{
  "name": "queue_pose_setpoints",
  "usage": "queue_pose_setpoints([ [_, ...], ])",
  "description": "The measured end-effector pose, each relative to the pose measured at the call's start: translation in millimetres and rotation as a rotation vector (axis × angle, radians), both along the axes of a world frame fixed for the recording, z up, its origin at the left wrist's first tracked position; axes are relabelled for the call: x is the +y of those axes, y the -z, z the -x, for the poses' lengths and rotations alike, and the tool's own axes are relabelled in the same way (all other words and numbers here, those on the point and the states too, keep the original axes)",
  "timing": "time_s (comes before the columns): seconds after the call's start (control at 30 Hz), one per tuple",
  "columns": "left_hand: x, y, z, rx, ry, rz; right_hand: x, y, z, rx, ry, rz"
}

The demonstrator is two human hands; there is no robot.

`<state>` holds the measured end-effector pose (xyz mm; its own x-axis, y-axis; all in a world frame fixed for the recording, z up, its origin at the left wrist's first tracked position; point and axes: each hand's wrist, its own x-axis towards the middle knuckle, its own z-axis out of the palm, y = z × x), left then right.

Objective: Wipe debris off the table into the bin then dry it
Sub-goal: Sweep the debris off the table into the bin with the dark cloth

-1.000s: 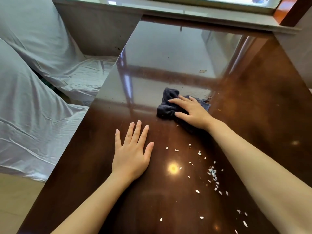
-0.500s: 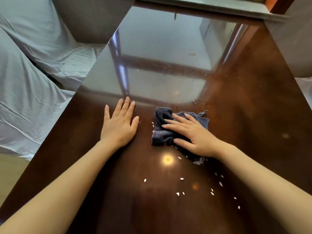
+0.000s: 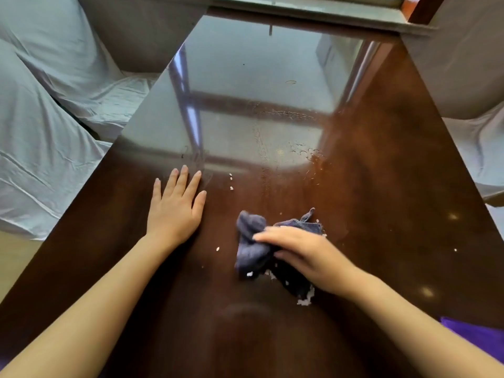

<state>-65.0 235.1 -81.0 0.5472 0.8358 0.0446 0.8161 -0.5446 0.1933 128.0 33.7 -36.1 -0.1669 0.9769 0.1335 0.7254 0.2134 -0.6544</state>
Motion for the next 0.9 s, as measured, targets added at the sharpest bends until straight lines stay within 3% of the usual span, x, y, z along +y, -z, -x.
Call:
queue_pose_setpoints([
  [0.1, -18, -3, 20, 0.008, -0.055, -0.007, 19, -16, -21, 0.139, 0.175, -0.101],
  [0.23, -38, 1, 34, 0.025, -0.090, 0.017, 83, -26, -46, 0.054, 0.309, -0.129],
  [0.33, -42, 2, 34, 0.015, -0.100, 0.004, 132, -16, -47, -0.006, 0.314, -0.040],
  [0.43, -41, 3, 33, 0.004, -0.108, -0.005, 158, 3, -33, -0.132, 0.225, 0.049],
  [0.53, -41, 4, 34, -0.003, -0.107, 0.001, 154, 14, -12, -0.216, 0.081, 0.014],
  [0.73, -40, 3, 35, -0.008, -0.106, 0.009, 91, 12, 10, -0.300, -0.190, 0.003],
  [0.9, -43, 1, 33, 0.006, -0.108, 0.009, 22, 7, 29, -0.299, -0.287, 0.001],
])
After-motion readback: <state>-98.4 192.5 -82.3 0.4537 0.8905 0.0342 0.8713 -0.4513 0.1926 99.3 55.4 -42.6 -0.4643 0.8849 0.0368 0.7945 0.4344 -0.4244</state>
